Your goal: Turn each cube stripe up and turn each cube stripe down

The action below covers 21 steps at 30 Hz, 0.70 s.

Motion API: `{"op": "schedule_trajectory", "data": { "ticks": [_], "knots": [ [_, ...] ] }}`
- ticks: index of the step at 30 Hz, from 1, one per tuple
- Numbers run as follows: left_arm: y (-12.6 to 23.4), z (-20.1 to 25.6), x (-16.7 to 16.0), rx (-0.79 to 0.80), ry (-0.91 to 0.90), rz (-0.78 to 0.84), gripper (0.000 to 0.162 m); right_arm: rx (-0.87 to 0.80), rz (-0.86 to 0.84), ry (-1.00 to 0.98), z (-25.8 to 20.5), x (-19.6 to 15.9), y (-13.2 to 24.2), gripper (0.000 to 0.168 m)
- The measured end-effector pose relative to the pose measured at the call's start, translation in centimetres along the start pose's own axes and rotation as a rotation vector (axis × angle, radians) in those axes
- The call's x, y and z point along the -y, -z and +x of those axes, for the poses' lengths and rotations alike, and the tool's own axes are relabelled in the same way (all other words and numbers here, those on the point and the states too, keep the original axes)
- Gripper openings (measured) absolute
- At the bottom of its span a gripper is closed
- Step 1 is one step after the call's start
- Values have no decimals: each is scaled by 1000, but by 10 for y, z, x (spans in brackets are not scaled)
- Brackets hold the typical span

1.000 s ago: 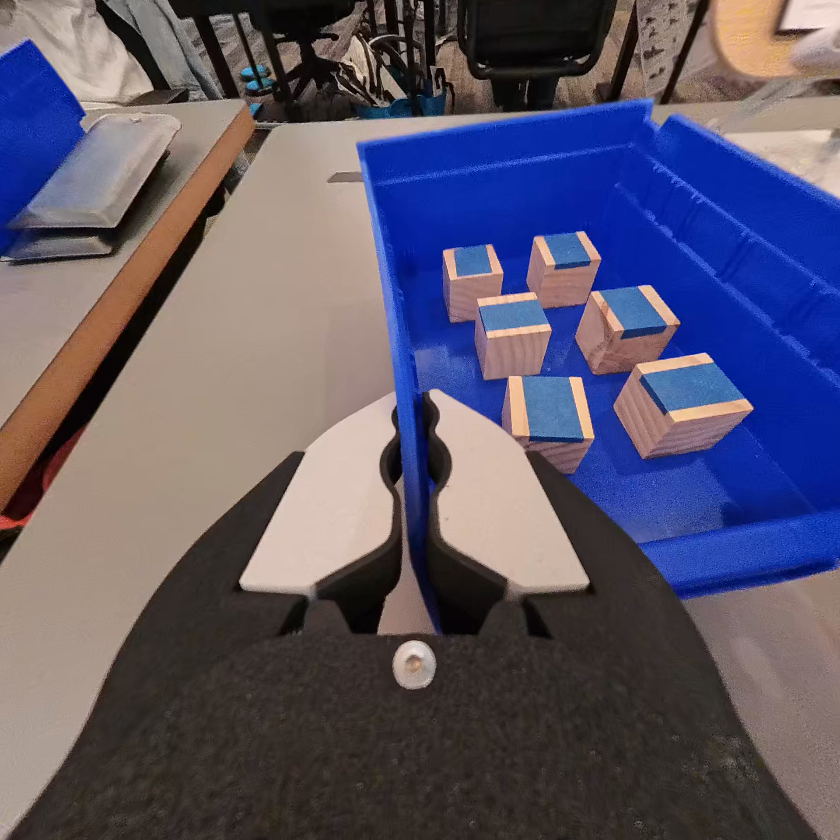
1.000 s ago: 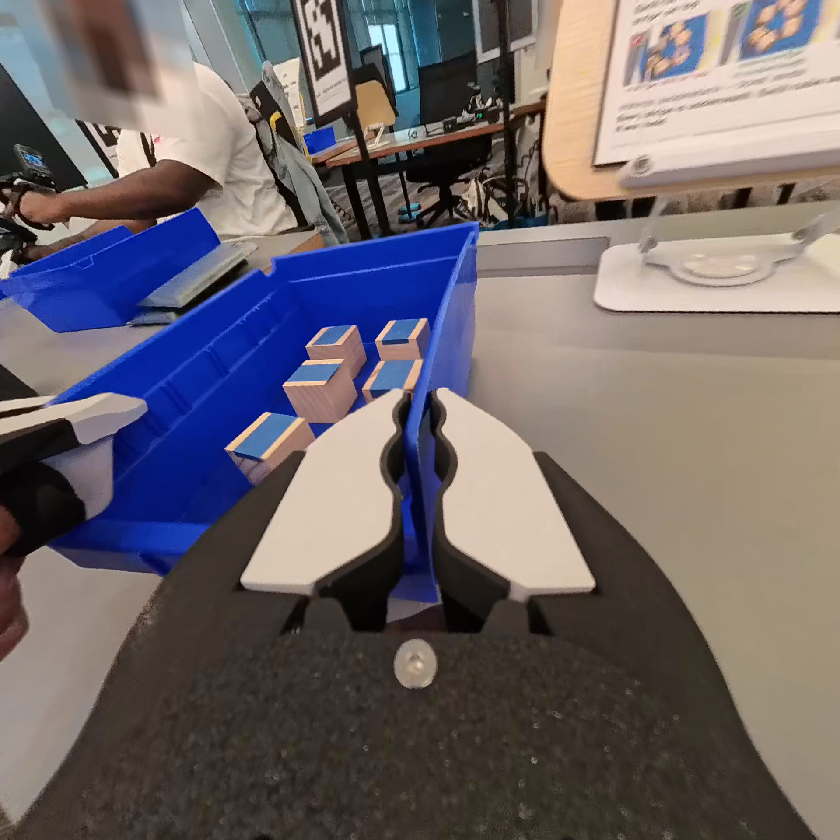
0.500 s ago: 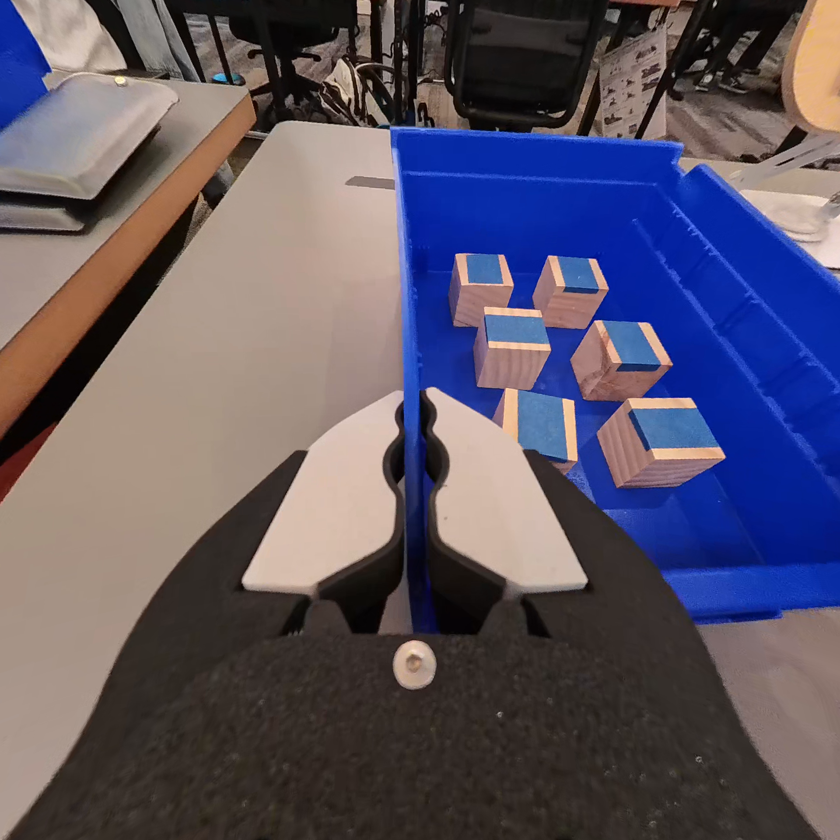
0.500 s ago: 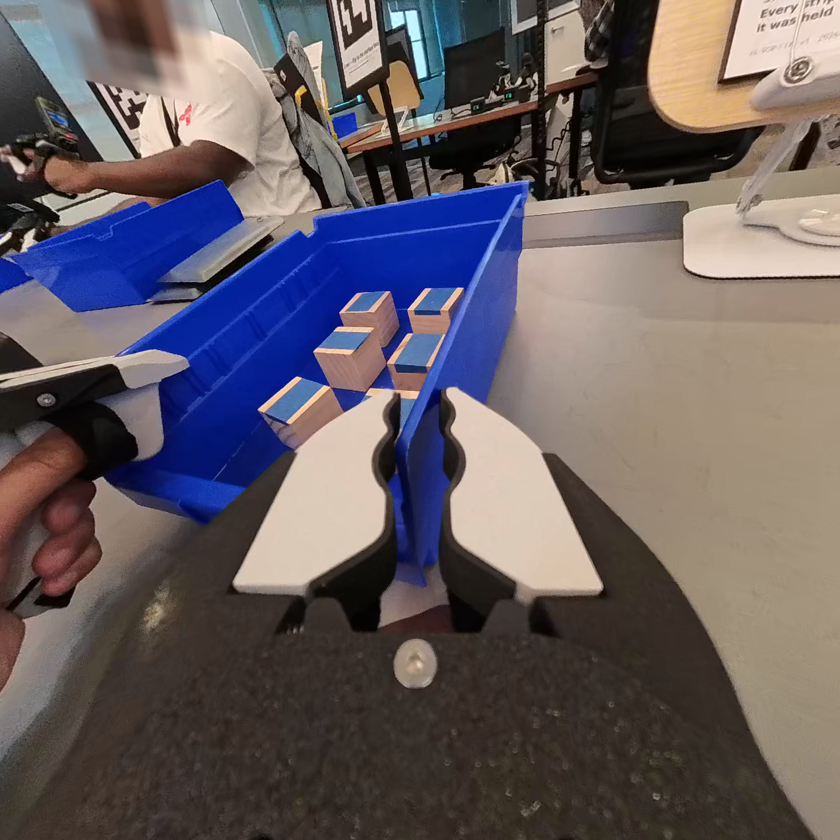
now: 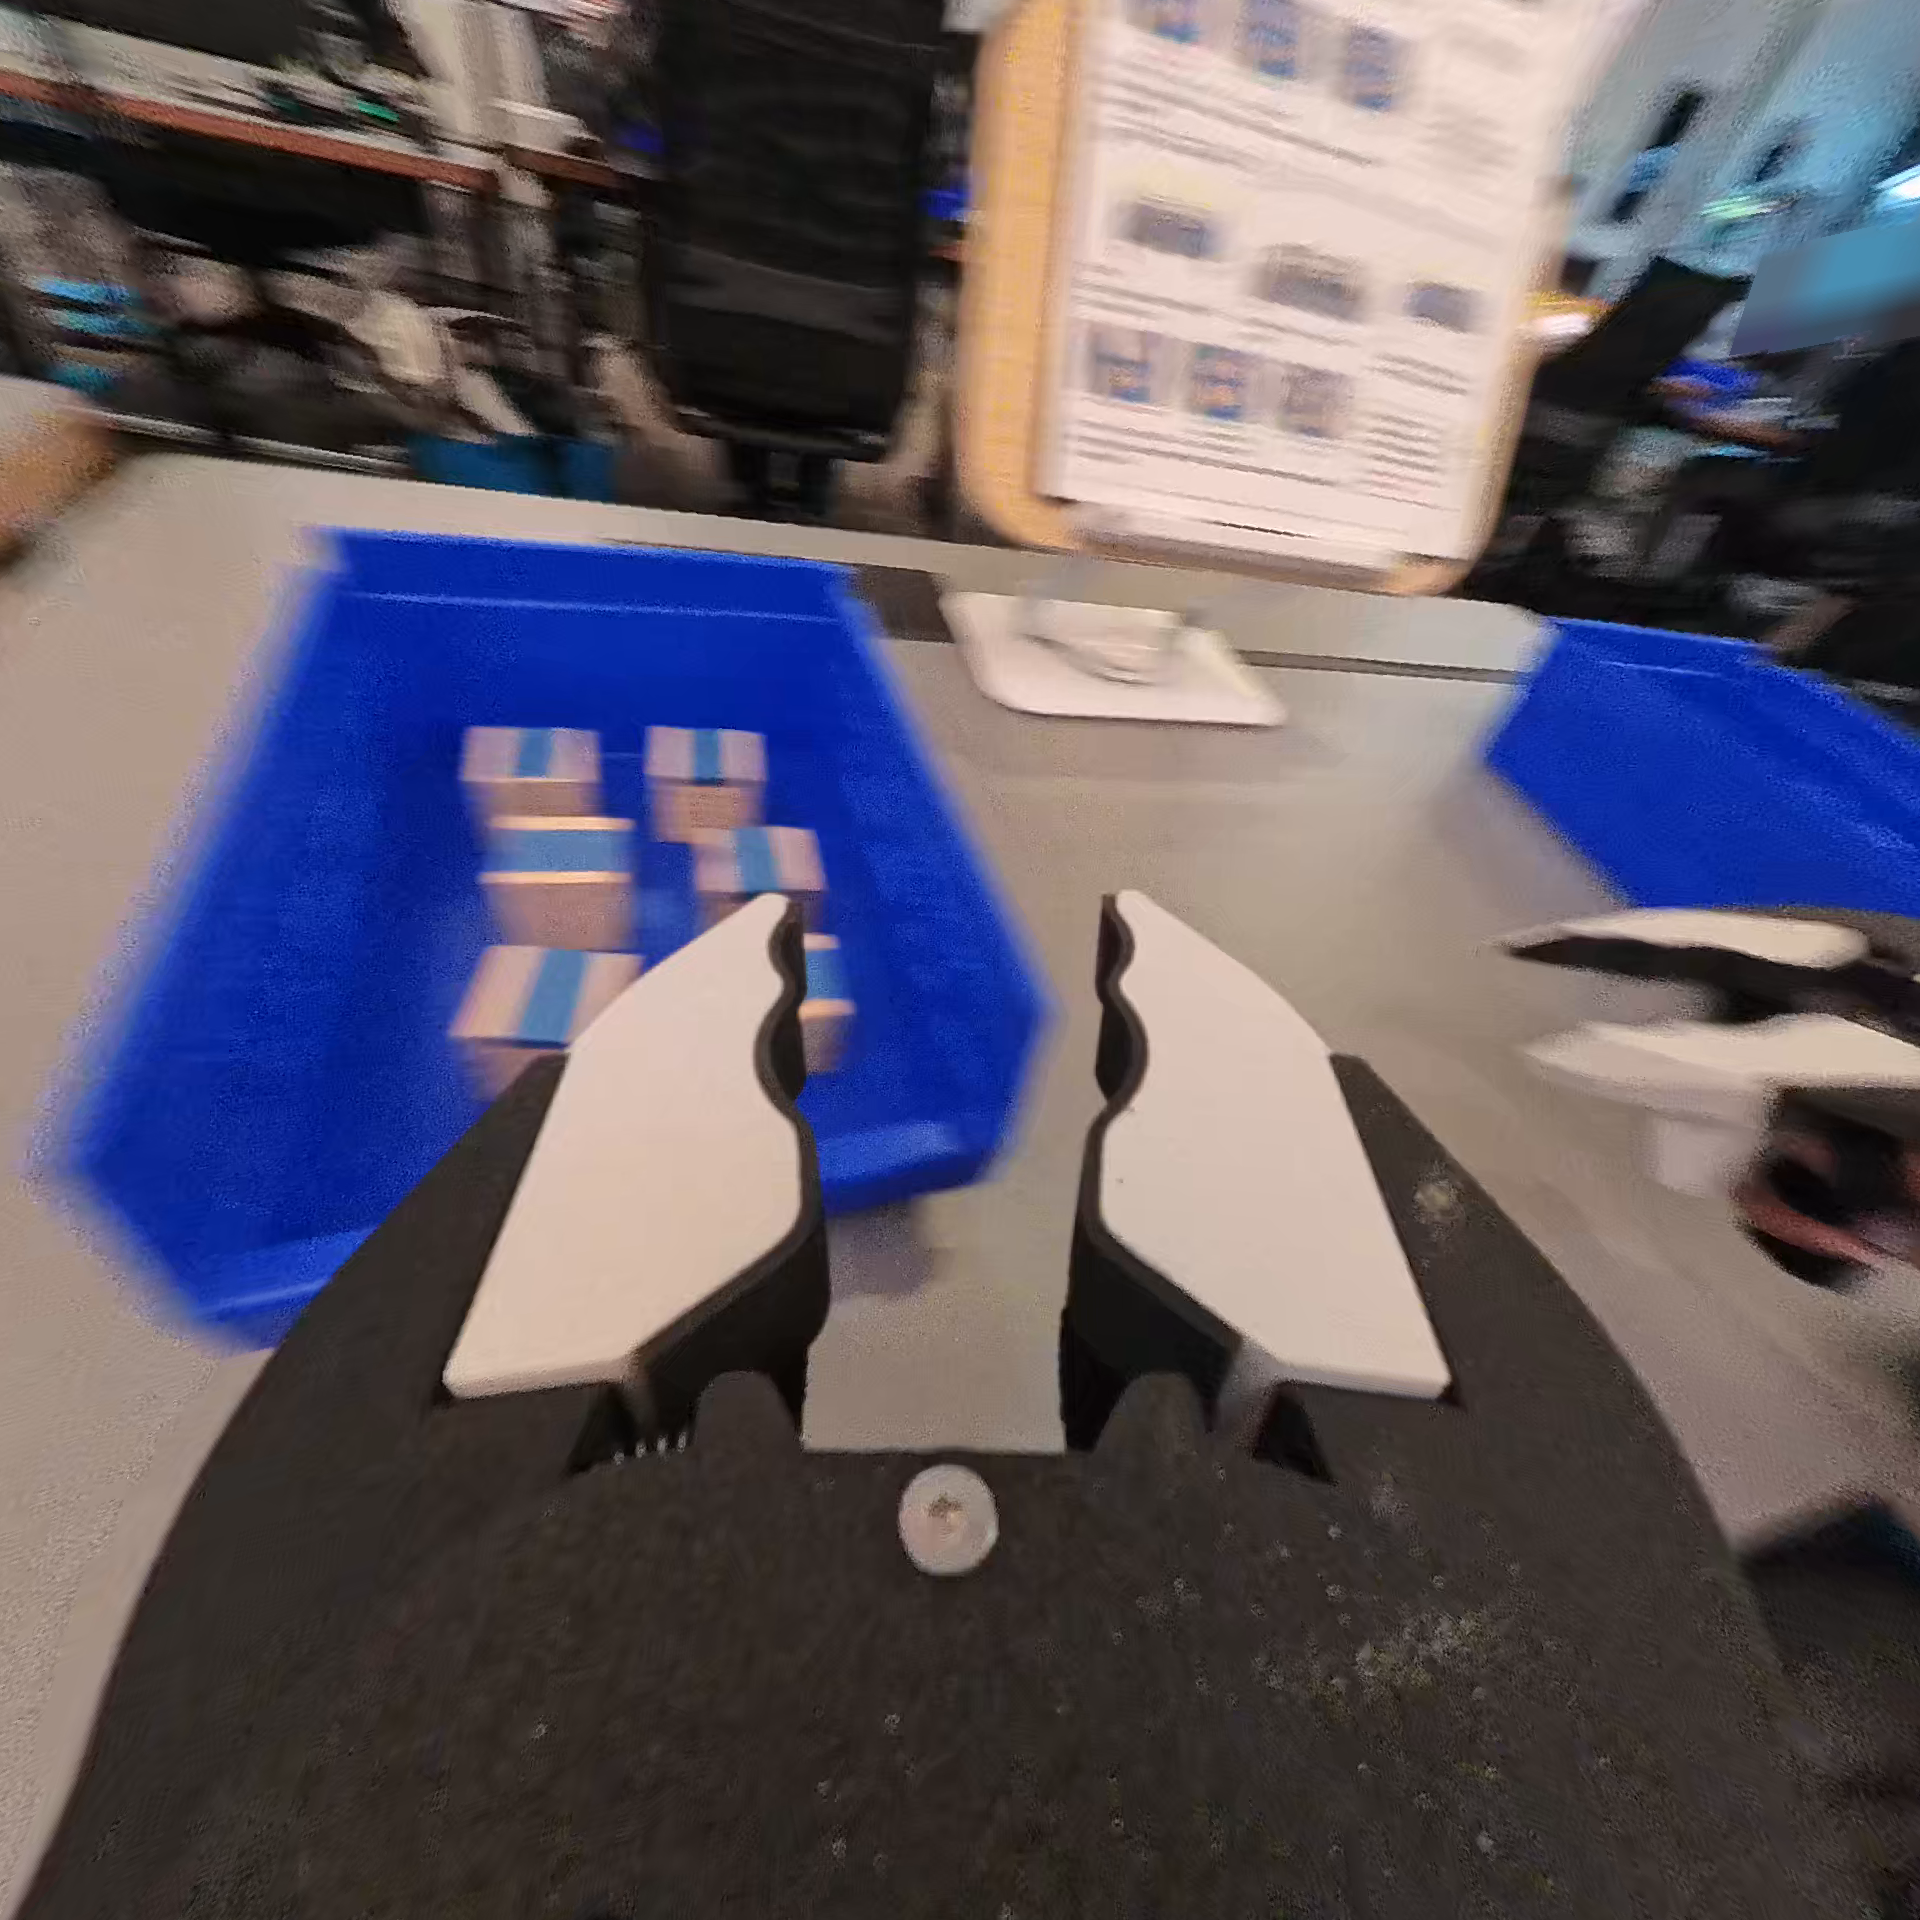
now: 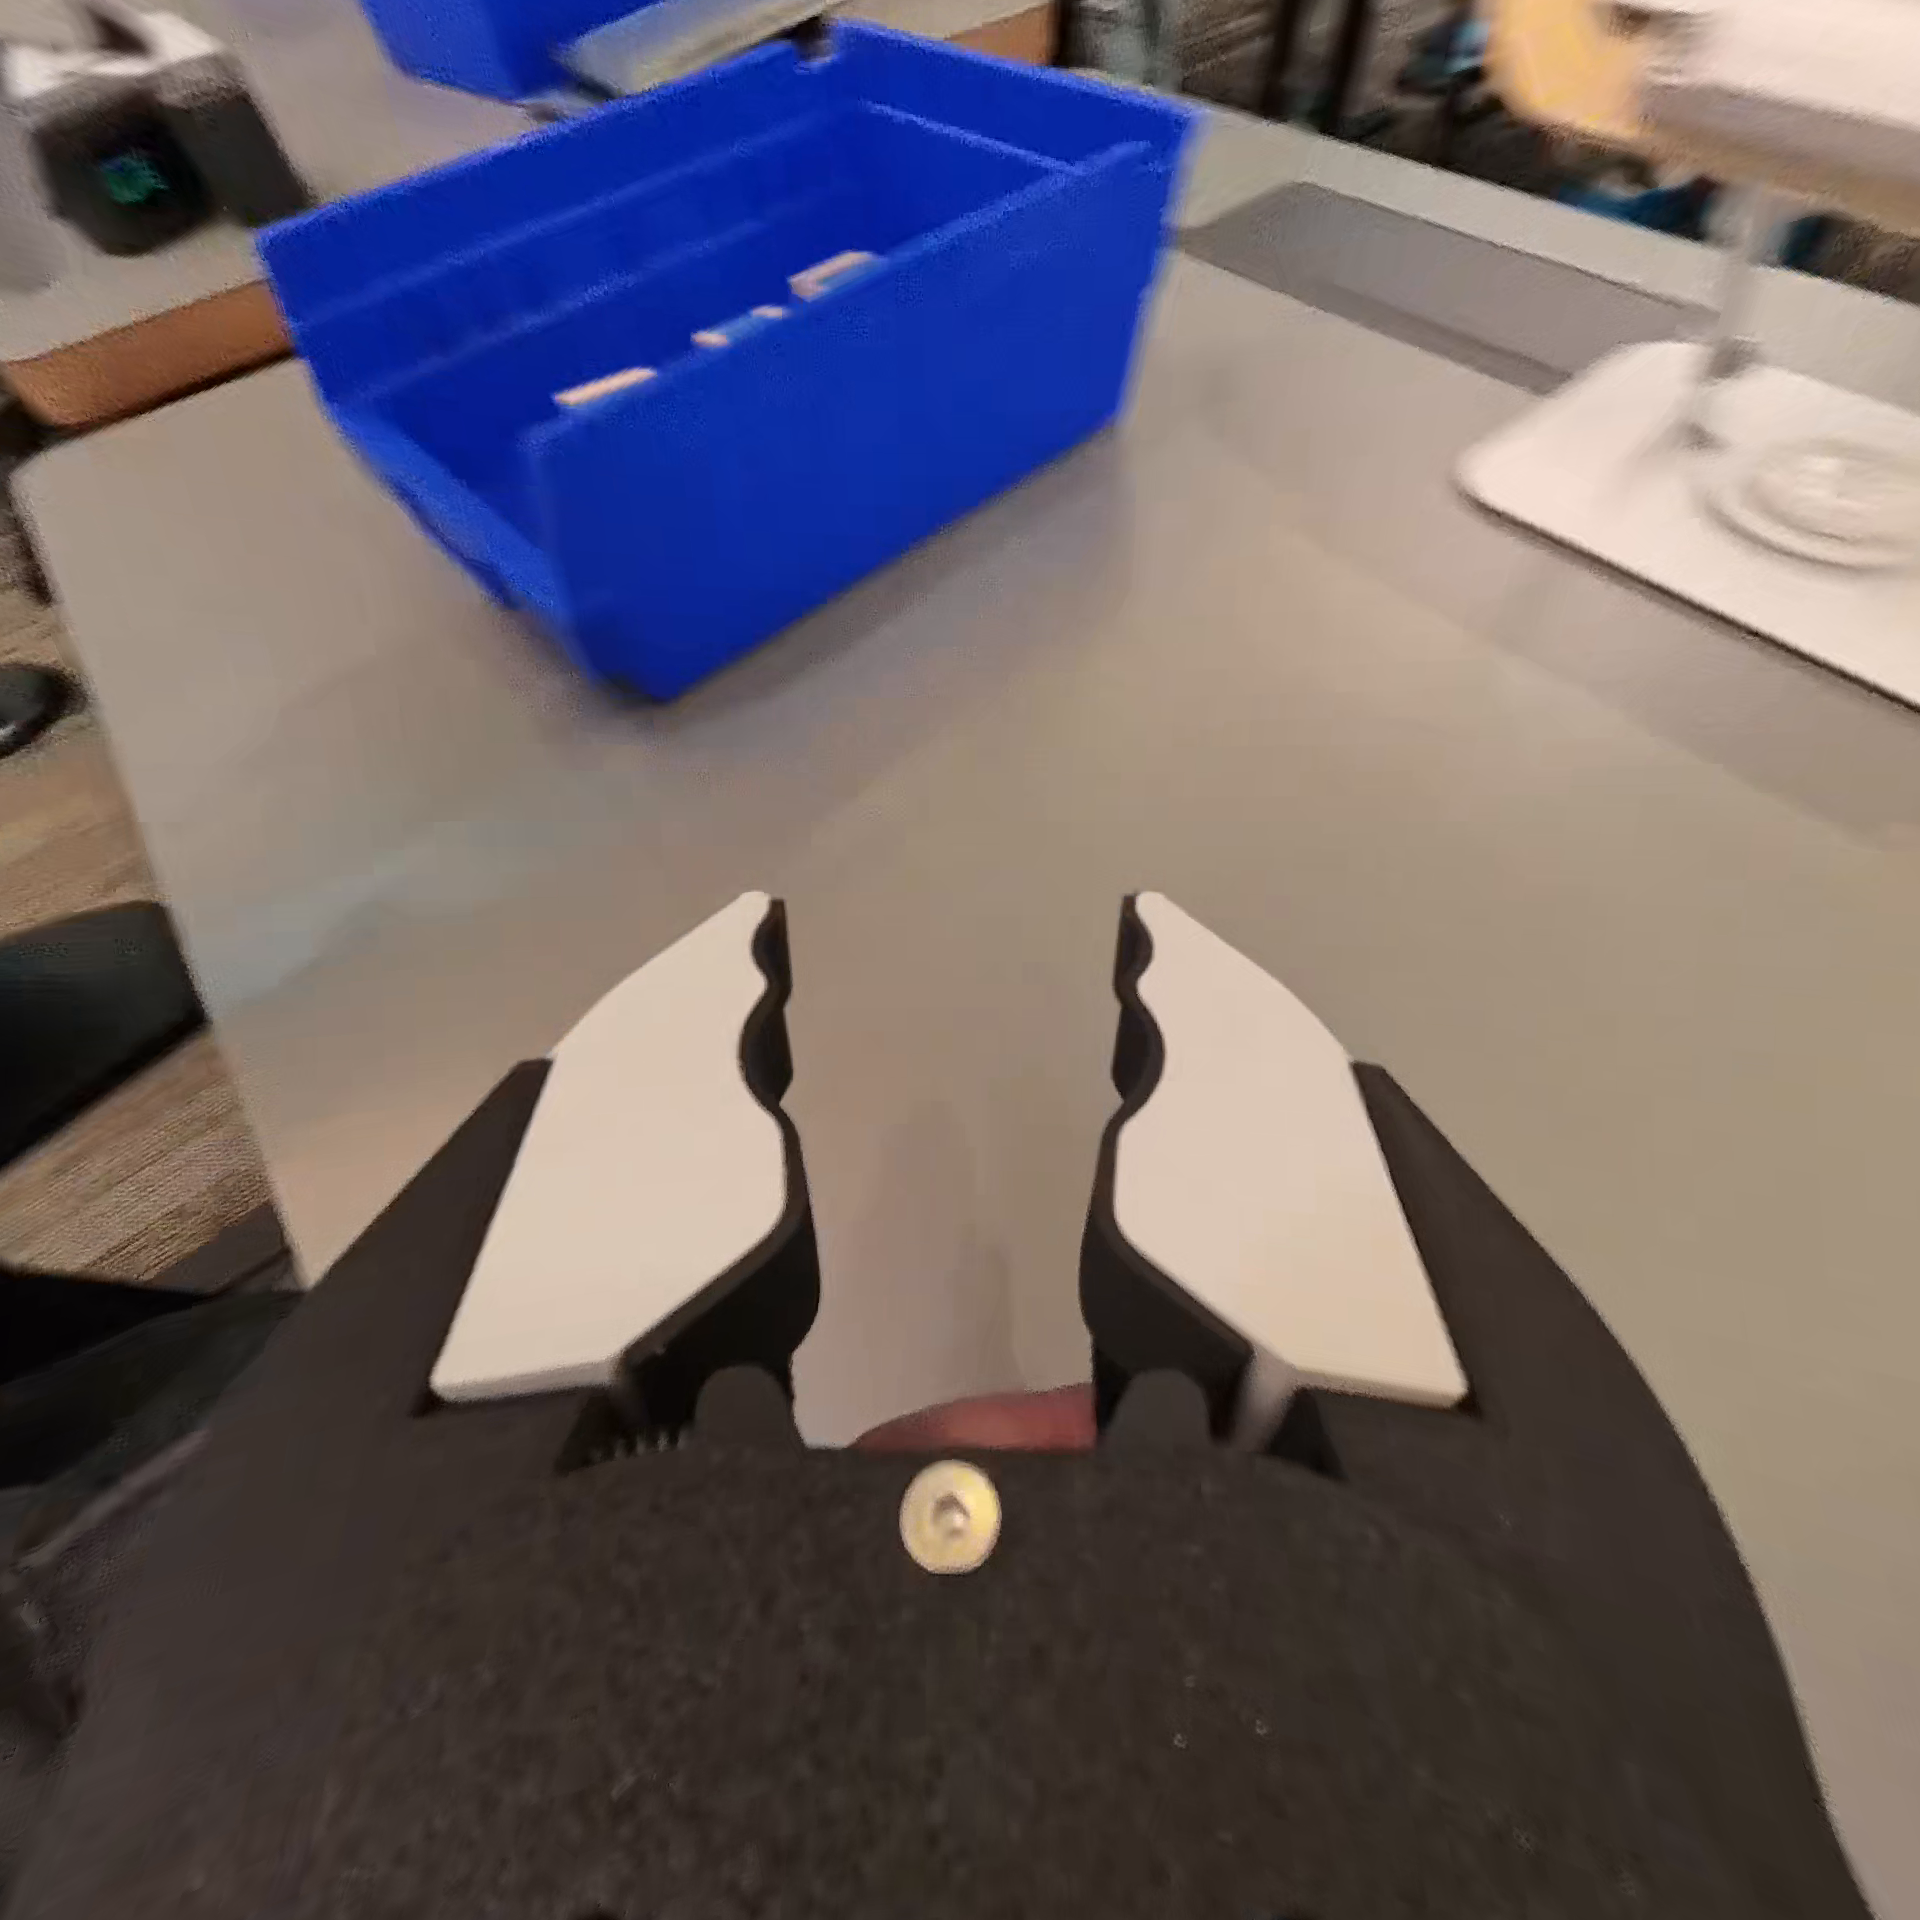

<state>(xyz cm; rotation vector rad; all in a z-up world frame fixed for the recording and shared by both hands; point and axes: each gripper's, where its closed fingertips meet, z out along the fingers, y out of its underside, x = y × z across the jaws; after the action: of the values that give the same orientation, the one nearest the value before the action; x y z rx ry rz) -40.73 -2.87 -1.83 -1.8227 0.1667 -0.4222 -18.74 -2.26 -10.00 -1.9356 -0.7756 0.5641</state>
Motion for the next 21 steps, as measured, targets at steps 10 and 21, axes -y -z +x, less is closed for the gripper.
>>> {"op": "schedule_trajectory", "data": {
  "ticks": [10,21],
  "knots": [
    [-39,132,-101,-196,-131,-102,66,-225,197,29,55,-59,123,49],
    [-40,130,-119,-226,-108,-161,67,-223,169,-69,69,-66,128,49]
  ]
}}
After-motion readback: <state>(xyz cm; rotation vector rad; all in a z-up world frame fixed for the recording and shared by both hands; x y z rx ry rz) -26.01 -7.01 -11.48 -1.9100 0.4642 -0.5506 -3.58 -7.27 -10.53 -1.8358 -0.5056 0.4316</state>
